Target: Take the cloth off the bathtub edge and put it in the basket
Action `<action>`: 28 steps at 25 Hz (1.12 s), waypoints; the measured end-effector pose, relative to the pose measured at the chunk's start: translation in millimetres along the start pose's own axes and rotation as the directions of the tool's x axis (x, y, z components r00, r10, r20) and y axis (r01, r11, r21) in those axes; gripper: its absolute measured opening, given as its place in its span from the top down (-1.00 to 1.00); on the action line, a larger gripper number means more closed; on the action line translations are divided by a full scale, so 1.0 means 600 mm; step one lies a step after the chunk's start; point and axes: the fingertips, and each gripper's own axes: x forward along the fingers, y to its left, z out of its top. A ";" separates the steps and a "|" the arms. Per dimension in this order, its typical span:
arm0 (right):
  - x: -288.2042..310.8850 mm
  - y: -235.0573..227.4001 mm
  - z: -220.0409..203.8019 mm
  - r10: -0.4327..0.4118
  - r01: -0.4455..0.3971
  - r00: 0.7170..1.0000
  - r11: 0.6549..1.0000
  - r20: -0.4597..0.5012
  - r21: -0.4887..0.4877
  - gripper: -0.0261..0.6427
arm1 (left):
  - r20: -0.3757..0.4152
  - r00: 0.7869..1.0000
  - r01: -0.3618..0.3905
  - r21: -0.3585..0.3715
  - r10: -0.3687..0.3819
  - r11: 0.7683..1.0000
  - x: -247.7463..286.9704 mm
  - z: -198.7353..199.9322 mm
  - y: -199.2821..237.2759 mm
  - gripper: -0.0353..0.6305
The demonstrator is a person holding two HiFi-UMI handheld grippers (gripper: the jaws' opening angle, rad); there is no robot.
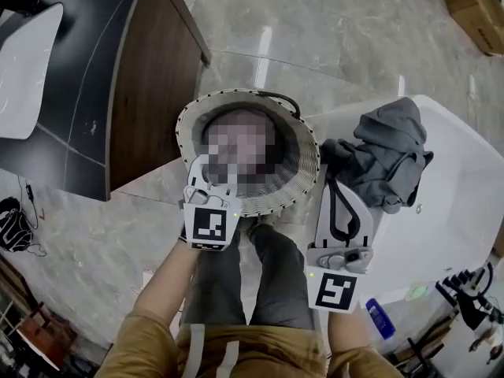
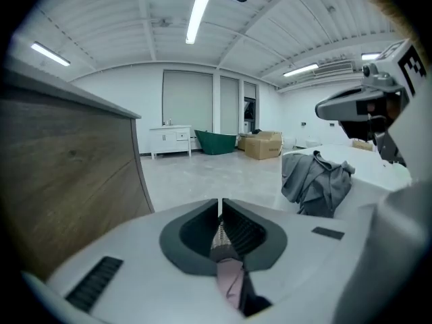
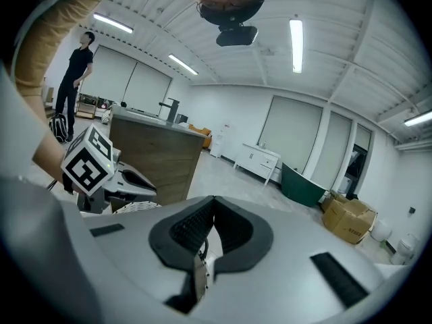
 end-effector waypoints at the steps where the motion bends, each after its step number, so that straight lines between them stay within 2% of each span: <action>1: -0.006 -0.003 0.016 0.000 0.000 1.000 1.000 0.006 0.002 0.90 | 0.006 1.000 -0.003 0.001 0.003 1.000 -0.009 0.015 0.001 0.83; 18: -0.120 -0.115 0.247 -0.029 0.029 0.998 1.000 0.061 0.003 0.90 | 0.099 0.994 -0.038 -0.018 0.039 0.999 -0.138 0.311 -0.010 0.88; 23: -0.150 -0.145 0.332 -0.047 0.044 0.989 0.999 0.139 0.026 0.90 | 0.150 0.988 -0.033 0.014 0.031 0.999 -0.190 0.418 -0.018 0.88; 28: -0.178 -0.170 0.393 -0.049 0.048 0.983 0.999 0.178 0.007 0.90 | 0.198 0.980 -0.043 0.049 0.032 0.998 -0.238 0.500 -0.017 0.88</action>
